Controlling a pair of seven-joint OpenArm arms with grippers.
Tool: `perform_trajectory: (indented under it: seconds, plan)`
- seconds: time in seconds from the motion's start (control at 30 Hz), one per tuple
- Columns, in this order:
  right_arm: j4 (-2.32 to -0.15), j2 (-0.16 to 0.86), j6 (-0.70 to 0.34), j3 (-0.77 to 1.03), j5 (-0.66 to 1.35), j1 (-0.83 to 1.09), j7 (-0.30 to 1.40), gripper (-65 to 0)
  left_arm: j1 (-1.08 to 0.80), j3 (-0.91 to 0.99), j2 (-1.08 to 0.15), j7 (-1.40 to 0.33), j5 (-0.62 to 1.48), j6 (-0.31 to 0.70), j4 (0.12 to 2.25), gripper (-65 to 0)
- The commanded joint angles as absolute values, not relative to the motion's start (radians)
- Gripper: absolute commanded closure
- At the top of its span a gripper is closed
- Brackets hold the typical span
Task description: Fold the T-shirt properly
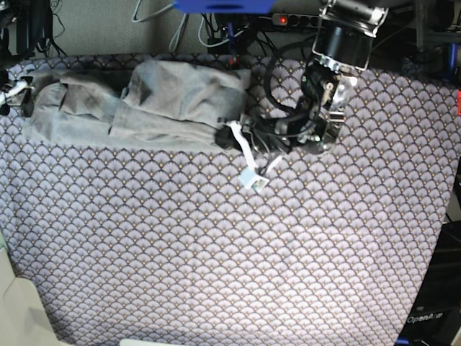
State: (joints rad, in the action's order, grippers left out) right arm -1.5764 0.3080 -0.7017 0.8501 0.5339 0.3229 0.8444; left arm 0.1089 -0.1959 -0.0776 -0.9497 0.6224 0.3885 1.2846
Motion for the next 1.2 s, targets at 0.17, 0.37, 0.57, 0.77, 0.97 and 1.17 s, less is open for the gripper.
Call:
perform_trajectory:
  seconds: [0.17, 0.37, 0.57, 0.77, 0.97, 1.17]
  plan:
    - [-1.392, 0.418, -0.698, 0.779, 0.541, 0.277, 0.768, -40.8, 0.128, -0.191, -0.076, -0.947, 0.619, 0.387, 1.302, 0.0]
    - [-1.357, 0.427, -0.698, 0.72, 0.541, 0.278, 0.725, -40.8, 0.128, -0.191, -0.071, -0.944, 0.619, 0.387, 1.302, 0.0]
    - [-1.354, 0.423, -0.698, 0.716, 0.539, 0.278, 0.723, -40.8, 0.13, -0.191, -0.07, -0.946, 0.619, 0.384, 1.302, 0.0]
    - [-1.297, 0.424, -0.698, 0.716, 0.539, 0.277, 0.719, -40.8, 0.131, -0.189, -0.07, -0.947, 0.621, 0.384, 1.303, 0.0]
    - [-1.213, 0.427, -0.698, 0.653, 0.539, 0.266, 0.665, -40.8, 0.136, -0.188, -0.07, -0.938, 0.621, 0.387, 1.303, 0.0]
    - [-1.214, 0.424, -0.698, 0.596, 0.542, 0.266, 0.665, -36.4, 0.171, -0.188, -0.076, -0.94, 0.696, 0.389, 1.303, 0.0]
